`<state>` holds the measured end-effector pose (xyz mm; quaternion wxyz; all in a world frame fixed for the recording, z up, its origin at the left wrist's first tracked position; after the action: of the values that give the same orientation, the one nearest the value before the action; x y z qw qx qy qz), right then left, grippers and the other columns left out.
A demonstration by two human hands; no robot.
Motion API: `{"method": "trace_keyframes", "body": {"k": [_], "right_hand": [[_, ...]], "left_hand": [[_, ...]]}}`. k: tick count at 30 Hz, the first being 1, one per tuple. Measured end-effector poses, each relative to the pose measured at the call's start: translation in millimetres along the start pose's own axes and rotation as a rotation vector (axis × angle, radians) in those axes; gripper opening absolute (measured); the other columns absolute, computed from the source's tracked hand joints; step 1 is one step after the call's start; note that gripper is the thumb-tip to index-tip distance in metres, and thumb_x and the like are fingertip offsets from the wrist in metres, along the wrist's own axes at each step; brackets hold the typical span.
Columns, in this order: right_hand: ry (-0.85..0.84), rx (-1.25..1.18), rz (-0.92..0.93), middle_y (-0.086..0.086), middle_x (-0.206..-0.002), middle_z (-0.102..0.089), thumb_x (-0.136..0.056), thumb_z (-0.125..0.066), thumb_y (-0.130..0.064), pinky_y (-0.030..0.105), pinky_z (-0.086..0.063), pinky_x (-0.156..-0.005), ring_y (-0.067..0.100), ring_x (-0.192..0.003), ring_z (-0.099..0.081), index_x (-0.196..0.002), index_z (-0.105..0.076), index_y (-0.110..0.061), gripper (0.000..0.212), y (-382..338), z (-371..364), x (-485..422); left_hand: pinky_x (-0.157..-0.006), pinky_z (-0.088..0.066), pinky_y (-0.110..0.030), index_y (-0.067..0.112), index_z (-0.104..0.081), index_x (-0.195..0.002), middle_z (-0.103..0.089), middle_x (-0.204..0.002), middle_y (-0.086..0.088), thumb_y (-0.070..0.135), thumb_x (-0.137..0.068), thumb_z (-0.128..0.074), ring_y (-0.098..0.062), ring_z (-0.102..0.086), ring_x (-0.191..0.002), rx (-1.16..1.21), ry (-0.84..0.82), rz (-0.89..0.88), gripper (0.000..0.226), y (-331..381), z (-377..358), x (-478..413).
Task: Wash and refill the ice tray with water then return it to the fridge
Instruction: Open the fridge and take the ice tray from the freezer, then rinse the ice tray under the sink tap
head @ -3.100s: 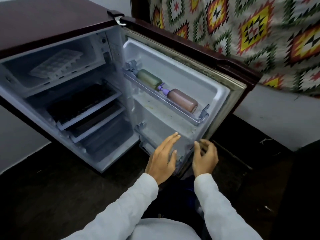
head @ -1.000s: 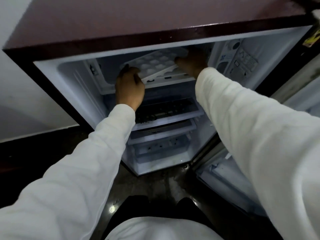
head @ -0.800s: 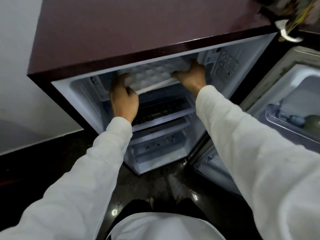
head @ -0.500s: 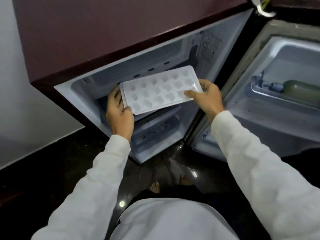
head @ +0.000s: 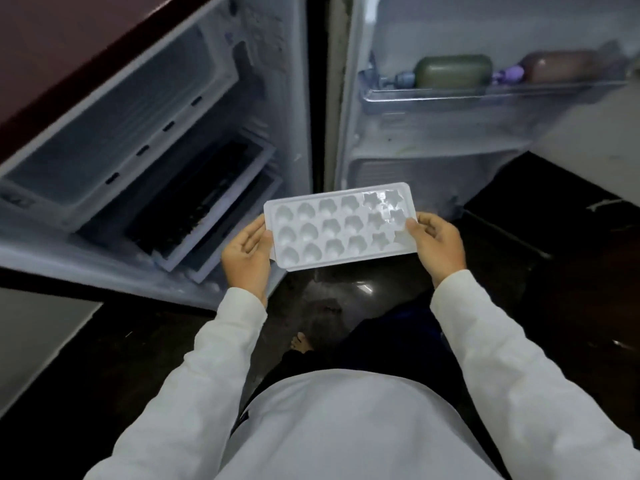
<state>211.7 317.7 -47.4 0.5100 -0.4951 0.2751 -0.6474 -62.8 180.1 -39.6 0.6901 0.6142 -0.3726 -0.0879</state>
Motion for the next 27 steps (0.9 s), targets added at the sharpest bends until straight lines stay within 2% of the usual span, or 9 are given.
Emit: {"method": "trace_keyframes", "body": {"k": [5, 7, 11, 16, 18, 22, 27], "right_hand": [[0.139, -0.069, -0.055, -0.010, -0.096, -0.076, -0.091, -0.066, -0.035, 0.043, -0.054, -0.098, 0.011, -0.098, -0.071, -0.105, -0.073, -0.028, 0.018, 40.0, 80.2, 8.8], [0.202, -0.099, -0.079, -0.009, -0.098, -0.075, -0.093, -0.065, -0.032, 0.042, -0.054, -0.098, 0.011, -0.098, -0.070, -0.107, -0.072, -0.027, 0.016, 57.0, 116.9, 12.9], [0.310, -0.132, -0.104, -0.008, -0.101, -0.074, -0.095, -0.063, -0.029, 0.042, -0.054, -0.098, 0.014, -0.102, -0.069, -0.113, -0.071, -0.023, 0.020, 90.2, 191.2, 23.9], [0.413, -0.171, -0.141, -0.008, -0.102, -0.074, -0.095, -0.062, -0.029, 0.046, -0.054, -0.098, 0.014, -0.101, -0.069, -0.113, -0.071, -0.025, 0.020, 135.1, 276.4, 37.5], [0.464, -0.195, -0.157, -0.008, -0.102, -0.075, -0.095, -0.062, -0.029, 0.047, -0.054, -0.098, 0.014, -0.102, -0.069, -0.110, -0.071, -0.028, 0.018, 148.7, 307.0, 43.6], [0.592, -0.271, -0.192, -0.009, -0.100, -0.075, -0.095, -0.062, -0.027, 0.046, -0.053, -0.099, 0.013, -0.102, -0.069, -0.107, -0.070, -0.031, 0.014, 169.0, 360.0, 55.4], [0.757, -0.390, -0.254, -0.008, -0.099, -0.076, -0.096, -0.062, -0.025, 0.044, -0.056, -0.094, 0.012, -0.097, -0.071, -0.112, -0.072, -0.024, 0.019, 190.4, 409.5, 63.4]], "left_hand": [[-0.098, -0.057, -0.043, 0.016, -0.071, -0.118, -0.074, -0.118, 0.000, 0.011, -0.093, -0.069, -0.015, -0.071, -0.109, -0.082, -0.174, 0.014, 0.025, -13.3, -72.7, 26.8], [-0.098, -0.056, -0.043, 0.012, -0.070, -0.121, -0.074, -0.116, -0.001, 0.009, -0.093, -0.070, -0.015, -0.071, -0.107, -0.122, -0.225, 0.007, 0.028, -19.4, -108.0, 41.0], [-0.096, -0.057, -0.043, 0.014, -0.071, -0.118, -0.076, -0.113, -0.001, 0.005, -0.093, -0.069, -0.017, -0.073, -0.104, -0.169, -0.348, 0.019, 0.027, -36.1, -181.0, 78.5], [-0.099, -0.055, -0.042, 0.012, -0.064, -0.129, -0.074, -0.111, 0.000, 0.006, -0.095, -0.065, -0.018, -0.071, -0.106, -0.185, -0.488, 0.070, 0.035, -64.3, -269.7, 126.6], [-0.099, -0.056, -0.038, 0.013, -0.066, -0.127, -0.075, -0.112, -0.004, 0.009, -0.095, -0.066, -0.017, -0.072, -0.101, -0.201, -0.538, 0.095, 0.033, -73.8, -301.9, 145.0], [-0.099, -0.054, -0.039, 0.014, -0.070, -0.123, -0.076, -0.112, -0.003, 0.021, -0.093, -0.071, -0.022, -0.071, -0.109, -0.267, -0.692, 0.156, 0.031, -90.0, -362.7, 179.6], [-0.090, -0.055, -0.030, 0.021, -0.070, -0.114, -0.075, -0.110, 0.002, 0.011, -0.095, -0.066, -0.014, -0.071, -0.101, -0.384, -0.882, 0.044, 0.022, -97.5, -444.3, 211.9]]}}
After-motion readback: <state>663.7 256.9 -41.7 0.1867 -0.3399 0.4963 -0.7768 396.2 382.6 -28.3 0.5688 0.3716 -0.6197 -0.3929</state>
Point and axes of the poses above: each hand's wrist, its own x-axis away from the middle knuckle, its own z-axis out of the back of the hand, y = z × x, the point moved 4 cm from there along -x, towards the middle knuckle
